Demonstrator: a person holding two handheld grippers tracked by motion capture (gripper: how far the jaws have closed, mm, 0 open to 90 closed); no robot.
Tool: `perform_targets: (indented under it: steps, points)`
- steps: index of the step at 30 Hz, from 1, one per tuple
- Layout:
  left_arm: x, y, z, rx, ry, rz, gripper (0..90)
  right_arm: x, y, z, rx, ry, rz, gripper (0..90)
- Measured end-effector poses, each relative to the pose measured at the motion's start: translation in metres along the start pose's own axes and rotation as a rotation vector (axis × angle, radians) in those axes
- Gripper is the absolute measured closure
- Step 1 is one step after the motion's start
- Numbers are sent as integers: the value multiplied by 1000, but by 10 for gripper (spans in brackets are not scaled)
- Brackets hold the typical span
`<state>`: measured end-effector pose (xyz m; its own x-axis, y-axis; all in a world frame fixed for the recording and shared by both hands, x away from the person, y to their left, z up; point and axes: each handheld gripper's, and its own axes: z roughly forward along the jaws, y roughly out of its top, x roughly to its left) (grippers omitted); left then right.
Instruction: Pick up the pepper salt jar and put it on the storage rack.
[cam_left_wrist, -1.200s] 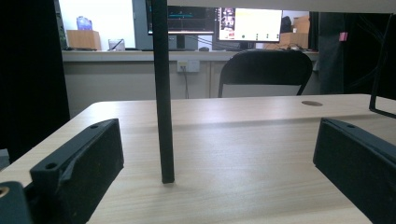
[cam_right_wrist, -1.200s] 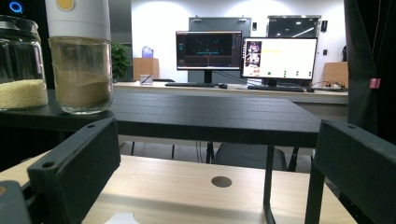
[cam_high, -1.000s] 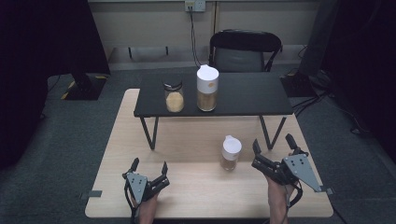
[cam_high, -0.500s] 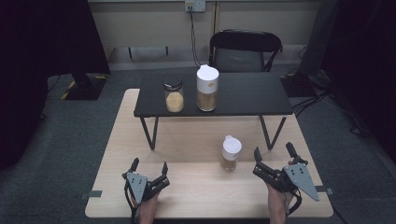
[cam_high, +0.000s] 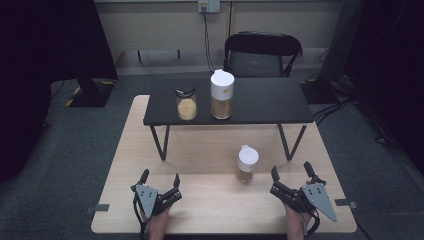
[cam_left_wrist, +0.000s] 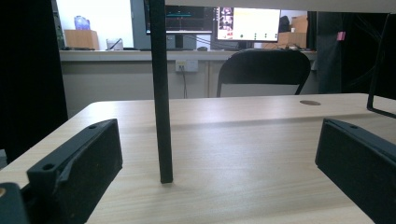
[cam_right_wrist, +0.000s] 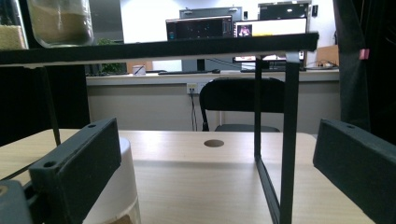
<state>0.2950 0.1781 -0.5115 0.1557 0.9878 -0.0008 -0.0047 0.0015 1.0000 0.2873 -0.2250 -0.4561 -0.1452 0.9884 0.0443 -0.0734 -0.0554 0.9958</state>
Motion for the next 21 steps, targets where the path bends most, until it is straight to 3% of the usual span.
perform_targets:
  steps: [21]
  points:
    - [0,0,0,0,0,0,4,-5,-37,2,57,-24,8,7]
